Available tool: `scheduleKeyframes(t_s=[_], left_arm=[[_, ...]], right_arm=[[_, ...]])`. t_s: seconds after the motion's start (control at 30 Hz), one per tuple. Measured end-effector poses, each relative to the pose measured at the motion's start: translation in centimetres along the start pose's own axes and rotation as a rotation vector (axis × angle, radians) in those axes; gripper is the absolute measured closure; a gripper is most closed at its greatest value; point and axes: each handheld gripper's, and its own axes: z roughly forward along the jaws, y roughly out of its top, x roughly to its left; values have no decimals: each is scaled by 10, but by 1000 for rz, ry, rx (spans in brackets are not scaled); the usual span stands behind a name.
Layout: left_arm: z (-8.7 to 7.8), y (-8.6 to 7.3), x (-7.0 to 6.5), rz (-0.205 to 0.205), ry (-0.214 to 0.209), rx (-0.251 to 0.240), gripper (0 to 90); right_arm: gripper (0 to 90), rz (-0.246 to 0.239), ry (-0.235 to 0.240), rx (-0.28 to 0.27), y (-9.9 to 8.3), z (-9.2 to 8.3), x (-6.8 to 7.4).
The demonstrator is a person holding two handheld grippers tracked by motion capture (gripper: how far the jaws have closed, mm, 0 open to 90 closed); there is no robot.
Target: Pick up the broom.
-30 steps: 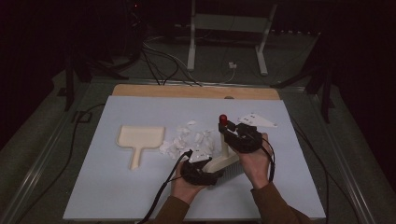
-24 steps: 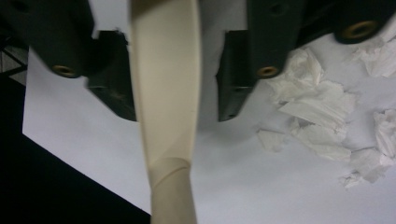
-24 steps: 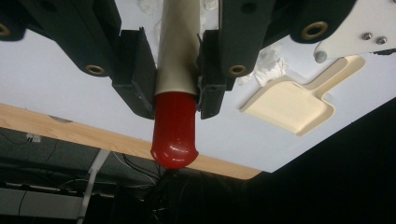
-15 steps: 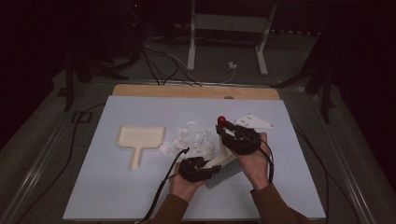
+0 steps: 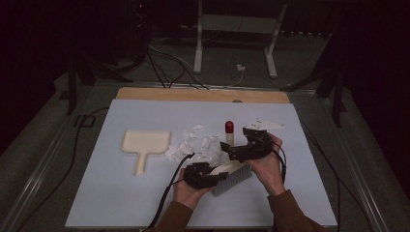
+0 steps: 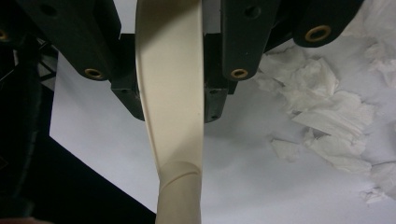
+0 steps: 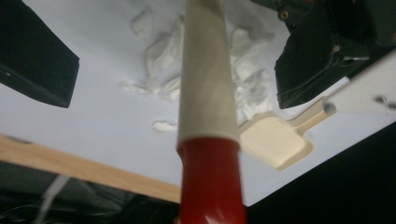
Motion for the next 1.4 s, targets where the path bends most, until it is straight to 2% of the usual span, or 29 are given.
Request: scheduleKeyframes(t_s=[0.17, 0.23, 0.33, 0.4, 0.43, 0.73, 0.87, 0.97, 1.07, 1.17, 1.2, 1.27, 1.33, 1.37, 1.4], left_arm=[[-6, 0, 1, 24, -17, 11, 693], [-8, 0, 1, 31, -18, 15, 693], [-13, -1, 3, 51, -20, 23, 693], [-17, -2, 4, 64, -24, 30, 693], [-19, -2, 5, 75, -27, 35, 693], [-37, -4, 16, 137, -73, 62, 693], [-44, -6, 23, 165, -94, 73, 693], [-51, -8, 28, 197, -117, 85, 693], [-54, -8, 29, 206, -126, 88, 693], [-58, -9, 31, 225, -138, 92, 693], [-59, -10, 32, 228, -140, 94, 693], [-61, -11, 33, 237, -144, 99, 694], [-65, -12, 34, 248, -170, 103, 694], [-65, -12, 34, 248, -170, 103, 694], [-66, -12, 35, 254, -181, 107, 693]], right_arm=[[0, -9, 85, -25, -10, 0, -12], [0, -11, 92, -13, -12, 1, -15], [0, 16, 123, 27, -15, 0, -18], [0, 15, 157, 29, -18, 1, -19], [0, 15, 157, 29, -18, 1, -19], [0, -54, 254, 79, -33, 7, -13], [0, -74, 280, 87, -36, 9, -12], [0, -123, 326, 128, -40, 14, -8], [0, -171, 359, 180, -43, 19, -2], [1, -202, 370, 220, -46, 23, 3], [37, -221, 375, 243, -48, 27, 6], [68, -225, 402, 270, -49, 30, 8], [92, -236, 429, 294, -50, 34, 10], [92, -236, 429, 294, -50, 34, 10], [163, -267, 431, 315, -51, 37, 13]])
